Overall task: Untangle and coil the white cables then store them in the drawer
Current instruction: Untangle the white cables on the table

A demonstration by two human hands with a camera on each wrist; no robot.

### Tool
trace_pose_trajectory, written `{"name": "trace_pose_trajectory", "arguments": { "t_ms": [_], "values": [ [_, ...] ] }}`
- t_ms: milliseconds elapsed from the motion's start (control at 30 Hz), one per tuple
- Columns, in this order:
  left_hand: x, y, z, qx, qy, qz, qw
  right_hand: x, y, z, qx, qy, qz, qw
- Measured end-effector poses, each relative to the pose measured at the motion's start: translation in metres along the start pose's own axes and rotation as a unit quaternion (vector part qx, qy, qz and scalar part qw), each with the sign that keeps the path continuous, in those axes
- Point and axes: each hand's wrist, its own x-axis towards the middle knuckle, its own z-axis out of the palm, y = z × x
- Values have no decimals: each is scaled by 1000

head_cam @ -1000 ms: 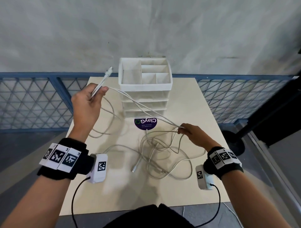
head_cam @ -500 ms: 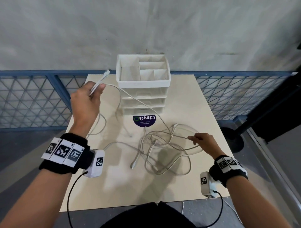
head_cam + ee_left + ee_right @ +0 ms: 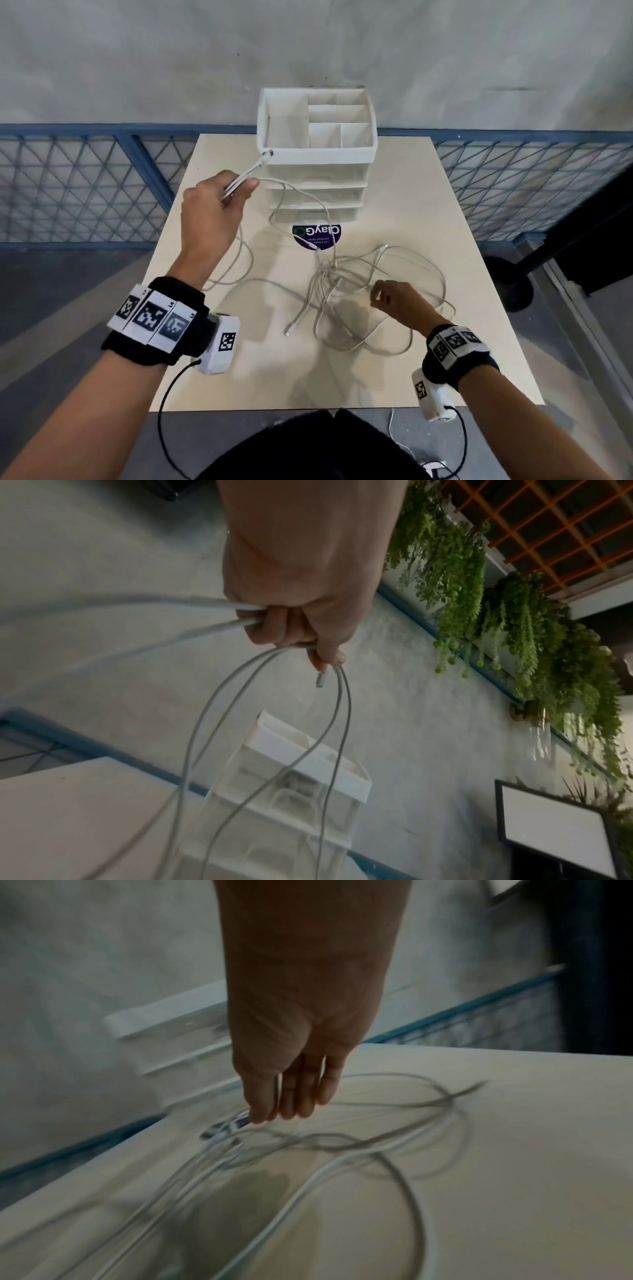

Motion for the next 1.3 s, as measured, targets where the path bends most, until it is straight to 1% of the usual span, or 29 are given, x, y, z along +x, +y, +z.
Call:
{"name": "trace_pose_trajectory", "arguments": {
  "t_ms": [67, 100, 133, 200, 267, 367, 433, 500, 600, 667, 733, 767, 833, 867, 900, 933, 1000, 1067, 1167, 1300],
  "values": [
    [-5, -2, 4, 2, -11, 0, 1000, 7, -23, 22, -4, -127, -55, 990],
    [-7, -3, 5, 4, -17, -5, 1000, 11, -30, 33, -19, -180, -66, 981],
    [-9, -4, 7, 5, -23, -8, 1000, 14, -34, 42, -38, -214, -66, 974],
    [-11, -6, 7, 11, -28, -10, 999, 21, -35, 54, -63, -230, -63, 969],
    [-13, -5, 7, 18, -32, -8, 999, 27, -36, 57, -80, -219, -73, 970],
    [-14, -7, 9, 28, -50, -17, 998, 36, -37, 50, -76, -187, -91, 975],
    [-16, -9, 12, 30, -75, -20, 996, 38, -42, 39, -79, -158, -88, 980],
    [-18, -9, 17, 22, -120, -18, 992, 40, -51, 25, -67, -124, -92, 986],
    [-20, -5, 27, -14, -177, -28, 984, 38, -69, -11, 6, -49, -88, 995],
    [-20, -3, 31, -38, -180, -26, 983, 30, -82, -46, 55, 18, -84, 995],
    [-19, -2, 33, -52, -181, -23, 982, 18, -97, -83, 132, 81, -88, 984],
    [-17, 1, 34, -70, -188, -24, 979, 9, -107, -101, 194, 97, -95, 972],
    [-16, 7, 37, -149, -209, -35, 966, -3, -126, -130, 307, 96, -127, 938],
    [-16, 13, 40, -199, -219, -43, 954, -7, -135, -138, 336, 84, -146, 927],
    [-17, 19, 42, -245, -225, -48, 942, -7, -143, -142, 346, 74, -159, 922],
    [-17, 27, 45, -276, -226, -47, 933, -7, -150, -144, 339, 73, -166, 923],
    [-21, 41, 50, -304, -224, -43, 925, -2, -163, -139, 320, 83, -164, 929],
    [-24, 52, 55, -332, -232, -50, 913, 4, -171, -130, 320, 95, -156, 930],
    [-30, 62, 58, -391, -263, -47, 881, 9, -178, -123, 346, 111, -149, 920],
    [-34, 62, 56, -426, -281, -79, 856, 15, -173, -114, 362, 199, -115, 903]
  ]
}}
